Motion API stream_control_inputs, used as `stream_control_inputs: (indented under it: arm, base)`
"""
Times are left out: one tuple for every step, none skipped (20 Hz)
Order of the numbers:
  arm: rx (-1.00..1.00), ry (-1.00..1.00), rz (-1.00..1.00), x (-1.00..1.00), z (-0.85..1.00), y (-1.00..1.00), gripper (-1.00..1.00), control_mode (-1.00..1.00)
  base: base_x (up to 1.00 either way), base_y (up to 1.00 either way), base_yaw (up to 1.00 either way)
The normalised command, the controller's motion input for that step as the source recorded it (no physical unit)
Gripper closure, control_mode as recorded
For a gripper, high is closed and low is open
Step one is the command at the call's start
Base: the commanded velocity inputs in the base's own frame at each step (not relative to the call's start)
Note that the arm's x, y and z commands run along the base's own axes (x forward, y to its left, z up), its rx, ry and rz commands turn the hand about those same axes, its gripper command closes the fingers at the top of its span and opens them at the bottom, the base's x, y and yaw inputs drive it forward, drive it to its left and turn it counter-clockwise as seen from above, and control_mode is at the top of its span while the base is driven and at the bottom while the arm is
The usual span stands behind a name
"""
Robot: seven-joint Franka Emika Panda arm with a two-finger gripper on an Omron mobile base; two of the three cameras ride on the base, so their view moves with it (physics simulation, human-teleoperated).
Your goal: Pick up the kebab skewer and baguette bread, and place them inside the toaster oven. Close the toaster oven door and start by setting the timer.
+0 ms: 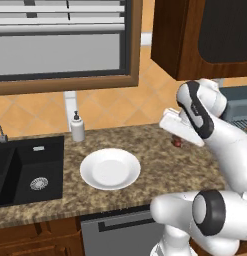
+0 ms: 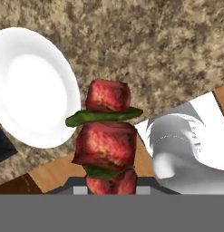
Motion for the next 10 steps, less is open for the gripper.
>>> stream_control_inputs:
  arm:
    - [0.00, 0.14, -0.72, 0.00, 0.06, -0.95, 1.00, -1.00]
    - [0.00, 0.13, -0.74, 0.00, 0.04, -0.91, 1.00, -1.00]
    - [0.00, 0.10, -0.77, 0.00, 0.00, -0.78, 1.00, -1.00]
    - [0.00, 0.10, -0.78, 0.00, 0.00, -0.71, 1.00, -1.00]
    - [-0.07, 0.01, -0.79, 0.00, 0.00, -0.69, 1.00, -1.00]
    - [-0.11, 0.00, -0.79, 0.00, 0.00, -0.54, 1.00, -1.00]
    - [-0.11, 0.00, -0.79, 0.00, -0.03, -0.49, 1.00, -1.00]
    - [-0.17, 0.00, -0.79, 0.00, -0.13, -0.35, 1.00, -1.00]
    - [-0.22, -0.06, -0.79, 0.00, -0.16, -0.21, 1.00, -1.00]
    - [-0.27, -0.09, -0.75, 0.00, -0.19, -0.14, 1.00, -1.00]
  base:
    - [0.00, 0.00, 0.00]
    - [0.00, 0.00, 0.00]
    - [0.00, 0.00, 0.00]
    - [0.00, 0.00, 0.00]
    - [0.00, 0.00, 0.00]
    - [0.00, 0.00, 0.00]
    - [0.00, 0.00, 0.00]
    - [0.00, 0.00, 0.00]
    - [0.00, 0.00, 0.00]
    - [0.00, 0.00, 0.00]
